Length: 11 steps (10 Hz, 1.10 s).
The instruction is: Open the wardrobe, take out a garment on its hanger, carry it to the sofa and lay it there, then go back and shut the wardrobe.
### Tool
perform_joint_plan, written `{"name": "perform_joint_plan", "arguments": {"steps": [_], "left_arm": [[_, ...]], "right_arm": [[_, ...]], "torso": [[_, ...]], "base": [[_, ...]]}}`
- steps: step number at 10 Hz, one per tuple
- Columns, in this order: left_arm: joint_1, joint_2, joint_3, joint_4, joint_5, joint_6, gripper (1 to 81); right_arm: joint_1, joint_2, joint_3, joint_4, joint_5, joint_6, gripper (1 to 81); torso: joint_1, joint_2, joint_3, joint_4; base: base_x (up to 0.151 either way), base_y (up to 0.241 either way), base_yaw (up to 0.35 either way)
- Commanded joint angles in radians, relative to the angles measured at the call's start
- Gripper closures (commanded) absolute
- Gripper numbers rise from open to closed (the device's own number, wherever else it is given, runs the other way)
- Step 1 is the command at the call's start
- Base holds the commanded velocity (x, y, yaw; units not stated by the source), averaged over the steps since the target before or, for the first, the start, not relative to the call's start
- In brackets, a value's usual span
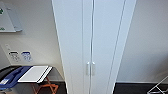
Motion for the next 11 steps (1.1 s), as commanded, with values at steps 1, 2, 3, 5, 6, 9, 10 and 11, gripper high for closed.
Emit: {"name": "perform_joint_plan", "arguments": {"steps": [1,2,3,5,6,9,10,11], "left_arm": [[-0.023,-0.016,0.015,0.013,0.055,0.010,1.0],[-0.023,-0.016,0.015,0.012,0.055,0.010,1.0],[-0.023,-0.016,0.015,0.013,0.055,0.010,1.0],[-0.023,-0.014,0.015,0.013,0.055,0.010,1.0],[-0.023,-0.014,0.015,0.013,0.055,0.010,1.0],[-0.023,-0.014,0.015,0.013,0.055,0.010,1.0],[-0.023,-0.016,0.018,0.013,0.055,0.010,1.0],[-0.023,-0.026,0.033,0.013,0.055,0.010,1.0]], "right_arm": [[0.033,-0.037,0.011,-0.008,-0.067,-0.005,1.0],[0.033,-0.037,0.011,-0.008,-0.067,-0.005,1.0],[0.033,-0.035,0.011,-0.008,-0.067,-0.005,1.0],[0.033,-0.037,0.009,-0.010,-0.068,-0.005,1.0],[0.033,-0.038,0.008,-0.010,-0.068,-0.005,1.0],[0.034,-0.038,0.008,-0.008,-0.067,-0.005,1.0],[0.037,-0.043,0.012,-0.007,-0.070,-0.005,1.0],[0.049,-0.049,0.028,-0.008,-0.085,-0.005,1.0]], "torso": [[0.000,0.000,0.000,0.000],[0.000,0.000,0.000,0.000],[0.000,0.000,0.000,0.000],[0.000,0.000,0.000,0.000],[0.000,0.000,0.000,0.000],[0.000,0.000,0.000,0.000],[0.001,0.001,0.000,0.000],[0.001,0.000,0.000,0.000]], "base": [[0.115,0.000,0.000],[0.115,0.000,0.000],[0.114,0.000,0.000],[0.115,0.000,0.000],[0.114,0.000,0.000],[0.058,0.000,0.000],[0.000,0.000,0.000],[0.000,0.000,0.000]]}}
